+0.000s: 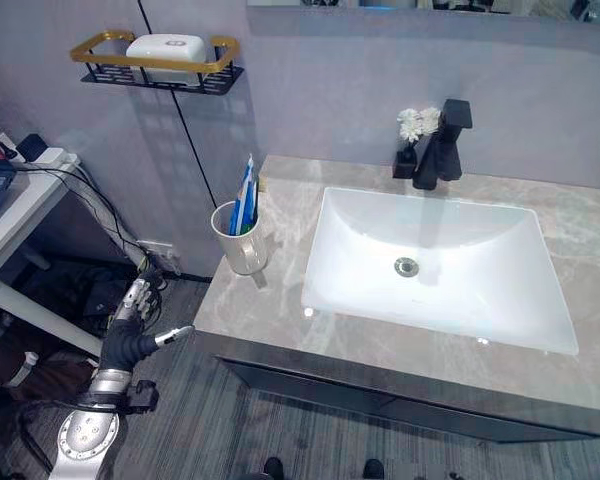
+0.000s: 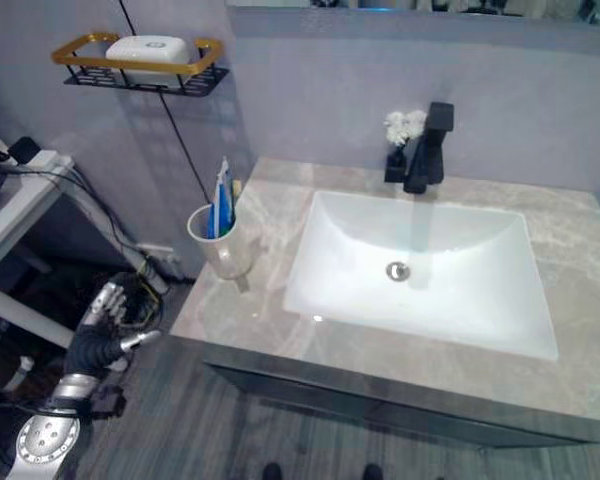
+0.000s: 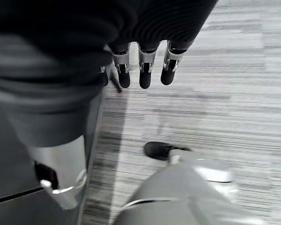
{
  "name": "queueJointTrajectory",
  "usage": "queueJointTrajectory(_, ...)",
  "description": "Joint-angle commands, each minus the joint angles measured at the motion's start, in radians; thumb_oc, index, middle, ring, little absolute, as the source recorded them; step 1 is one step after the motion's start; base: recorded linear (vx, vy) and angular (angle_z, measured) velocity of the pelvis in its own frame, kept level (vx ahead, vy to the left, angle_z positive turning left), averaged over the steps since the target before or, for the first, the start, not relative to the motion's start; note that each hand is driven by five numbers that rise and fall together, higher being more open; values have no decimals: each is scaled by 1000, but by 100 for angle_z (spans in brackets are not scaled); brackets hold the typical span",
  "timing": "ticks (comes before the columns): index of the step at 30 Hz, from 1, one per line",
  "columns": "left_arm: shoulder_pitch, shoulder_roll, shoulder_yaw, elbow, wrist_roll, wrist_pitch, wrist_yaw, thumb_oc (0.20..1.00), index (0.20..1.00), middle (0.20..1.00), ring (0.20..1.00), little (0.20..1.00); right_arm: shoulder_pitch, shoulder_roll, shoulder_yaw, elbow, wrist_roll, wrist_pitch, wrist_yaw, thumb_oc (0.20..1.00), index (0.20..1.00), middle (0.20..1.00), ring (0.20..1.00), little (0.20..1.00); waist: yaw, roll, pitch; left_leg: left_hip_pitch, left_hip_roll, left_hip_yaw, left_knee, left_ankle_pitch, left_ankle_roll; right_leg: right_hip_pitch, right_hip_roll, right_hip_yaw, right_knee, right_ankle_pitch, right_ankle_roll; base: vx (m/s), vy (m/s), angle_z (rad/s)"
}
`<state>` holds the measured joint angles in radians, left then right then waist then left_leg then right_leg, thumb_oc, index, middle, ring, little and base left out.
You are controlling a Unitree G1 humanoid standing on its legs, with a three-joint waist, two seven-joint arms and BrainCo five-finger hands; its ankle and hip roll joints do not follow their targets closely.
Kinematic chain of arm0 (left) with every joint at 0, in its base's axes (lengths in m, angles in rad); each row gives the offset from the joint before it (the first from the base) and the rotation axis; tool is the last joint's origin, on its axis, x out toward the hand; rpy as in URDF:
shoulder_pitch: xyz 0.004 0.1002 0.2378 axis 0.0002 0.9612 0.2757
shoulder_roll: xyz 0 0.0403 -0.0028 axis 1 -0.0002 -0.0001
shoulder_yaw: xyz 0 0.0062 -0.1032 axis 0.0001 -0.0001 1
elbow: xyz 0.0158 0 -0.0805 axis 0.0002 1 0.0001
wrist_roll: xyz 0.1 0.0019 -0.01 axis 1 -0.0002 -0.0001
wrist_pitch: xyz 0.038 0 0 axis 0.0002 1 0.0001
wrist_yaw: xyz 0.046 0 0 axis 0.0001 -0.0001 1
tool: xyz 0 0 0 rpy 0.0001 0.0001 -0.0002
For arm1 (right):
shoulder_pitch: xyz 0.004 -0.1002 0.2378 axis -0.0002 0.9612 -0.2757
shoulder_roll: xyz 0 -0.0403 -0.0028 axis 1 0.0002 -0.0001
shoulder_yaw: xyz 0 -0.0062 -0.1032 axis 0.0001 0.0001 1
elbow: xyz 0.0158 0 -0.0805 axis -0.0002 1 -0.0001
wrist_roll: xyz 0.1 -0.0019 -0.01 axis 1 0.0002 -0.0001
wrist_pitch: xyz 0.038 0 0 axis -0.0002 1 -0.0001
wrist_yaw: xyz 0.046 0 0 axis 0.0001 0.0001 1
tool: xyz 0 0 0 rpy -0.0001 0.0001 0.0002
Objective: Put brush and paste in cup on sink, flatten towel.
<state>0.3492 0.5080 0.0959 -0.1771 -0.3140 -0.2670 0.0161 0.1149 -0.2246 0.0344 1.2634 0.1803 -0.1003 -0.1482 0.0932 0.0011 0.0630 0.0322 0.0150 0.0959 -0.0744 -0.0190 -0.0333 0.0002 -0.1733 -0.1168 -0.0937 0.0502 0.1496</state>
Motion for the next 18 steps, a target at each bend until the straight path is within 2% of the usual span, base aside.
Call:
queueJointTrajectory(1, -25, 57, 47, -72, 9, -72, 13, 1000, 1000, 1000, 1000, 1000, -32, 19, 10, 29, 2, 11, 2, 1000, 1000, 1000, 1000, 1000, -15, -46, 23, -85, -12, 8, 71, -13, 5, 59, -29, -15, 8, -23, 22, 33, -21, -2)
queueJointTrajectory(11, -108, 59, -34, -49, 17, -63, 2, 1000, 1000, 1000, 1000, 1000, -27, 26, 37, -11, 20, -2, 3, 1000, 1000, 1000, 1000, 1000, -51, -54, 17, -55, 8, 26, 15, 8, -3, 40, -7, 8, 6, -24, 17, 10, -10, -5)
queueJointTrajectory(18, -191, 23, -146, -5, 14, -58, -4, 1000, 1000, 1000, 1000, 1000, -17, 37, 59, -11, 40, -2, 18, 1000, 1000, 1000, 1000, 1000, -67, -63, 16, -51, 14, 27, 3, 7, -3, 31, 3, 17, 6, -27, 17, 18, -21, -4)
